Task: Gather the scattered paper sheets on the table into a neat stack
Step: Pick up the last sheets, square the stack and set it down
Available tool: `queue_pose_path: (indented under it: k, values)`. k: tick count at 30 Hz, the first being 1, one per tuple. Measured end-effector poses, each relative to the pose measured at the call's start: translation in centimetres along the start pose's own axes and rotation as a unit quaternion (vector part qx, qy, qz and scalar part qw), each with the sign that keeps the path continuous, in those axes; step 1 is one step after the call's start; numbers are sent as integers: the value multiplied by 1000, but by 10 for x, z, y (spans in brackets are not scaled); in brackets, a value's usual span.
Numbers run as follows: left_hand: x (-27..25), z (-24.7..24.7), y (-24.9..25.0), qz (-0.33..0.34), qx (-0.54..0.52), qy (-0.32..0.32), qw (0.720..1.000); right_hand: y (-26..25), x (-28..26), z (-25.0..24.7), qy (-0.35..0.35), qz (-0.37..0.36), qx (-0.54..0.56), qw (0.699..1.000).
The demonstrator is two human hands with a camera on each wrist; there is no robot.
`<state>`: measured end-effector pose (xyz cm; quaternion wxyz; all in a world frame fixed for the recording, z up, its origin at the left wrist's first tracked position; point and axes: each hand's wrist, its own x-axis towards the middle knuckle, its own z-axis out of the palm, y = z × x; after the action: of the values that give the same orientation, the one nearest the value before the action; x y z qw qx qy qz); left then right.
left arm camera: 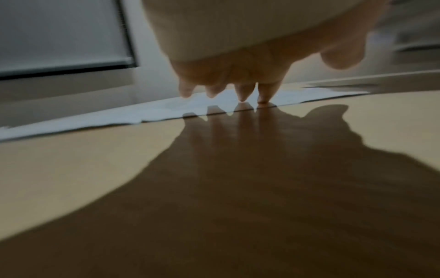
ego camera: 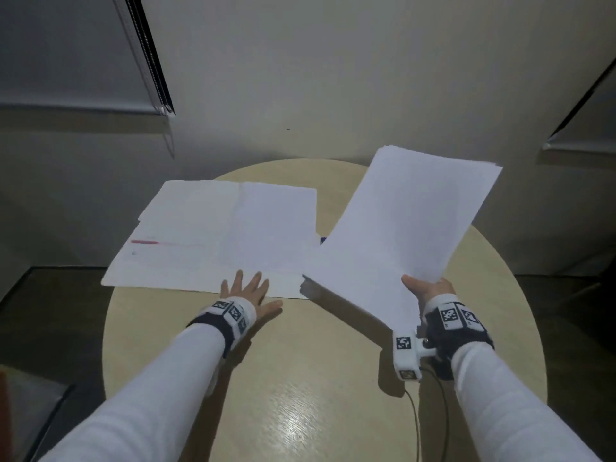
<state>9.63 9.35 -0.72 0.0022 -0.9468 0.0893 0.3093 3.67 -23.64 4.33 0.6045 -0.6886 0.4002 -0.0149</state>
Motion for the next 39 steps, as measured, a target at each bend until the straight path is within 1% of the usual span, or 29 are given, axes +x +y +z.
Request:
queue_pose_path:
  k: [2,3,6,8,11,12,13,14,15,16,17,18,19,20,21,22,23,25,26,27,28,30,33,35,37,39]
  values:
    - [-8,8,24,47,52,0,998,-7,3,-2,8,-3,17,1000]
    - [-11,13,34,69,57,-3,996,-11,6,-4,12,-5,22,1000]
    - [-23,29,62,96,38,-33,994,-24,8,-4,18,-18,20,999]
    - [-36,37,75,114,58,-34,991,-29,9,-2,18,-37,24,999]
    - [-49,45,82,141,63,-16,988,-32,5,2,-6,-44,24,999]
    - [-51,43,80,152,33,-7,988,-32,3,4,-22,-49,23,998]
    - [-51,40,76,152,-31,7,988,-32,5,5,-40,-48,31,998]
    - [-47,34,71,136,-141,38,980,-30,7,7,-60,-44,36,997]
    - [-41,26,65,99,-288,73,950,-25,14,7,-78,-39,26,996]
    - [-35,15,58,48,-459,96,882,-22,16,9,-98,-36,19,994]
    - [-33,0,52,-10,-609,92,788,-20,14,11,-118,-28,26,992]
    - [-27,-11,44,-59,-716,76,692,-22,3,14,-144,-18,28,989]
    - [-22,-18,35,-74,-763,53,640,-25,-9,16,-164,-8,16,986]
    - [-17,-23,29,-72,-793,25,604,-26,-14,19,-184,0,-5,983]
    - [-14,-27,23,-71,-797,-8,600,-25,-16,22,-198,8,-22,980]
    - [-17,-33,20,-63,-788,-37,611,-24,-17,24,-218,16,-42,975]
    - [-19,-34,20,-56,-755,-44,652,-24,-18,28,-233,14,-54,971]
    - [-22,-37,26,-3,-659,-51,750,-20,-10,37,-237,0,-106,966]
    - [-20,-36,31,15,-606,-40,794,-18,-6,42,-240,-10,-133,961]
    - [-16,-33,34,24,-561,-16,827,-15,1,48,-243,-20,-162,956]
    - [-11,-29,35,16,-537,8,843,-16,2,52,-242,-23,-184,953]
    - [-6,-22,38,-8,-509,45,859,-17,3,58,-209,-13,-222,952]
    - [-2,-9,43,-30,-480,55,875,-13,6,67,-159,14,-275,948]
    - [0,0,46,-39,-469,57,881,-8,4,74,-149,37,-301,941]
    - [2,7,46,-56,-463,49,883,0,2,79,-120,54,-349,928]
    - [1,8,48,-77,-431,39,898,8,-3,81,-65,45,-433,898]
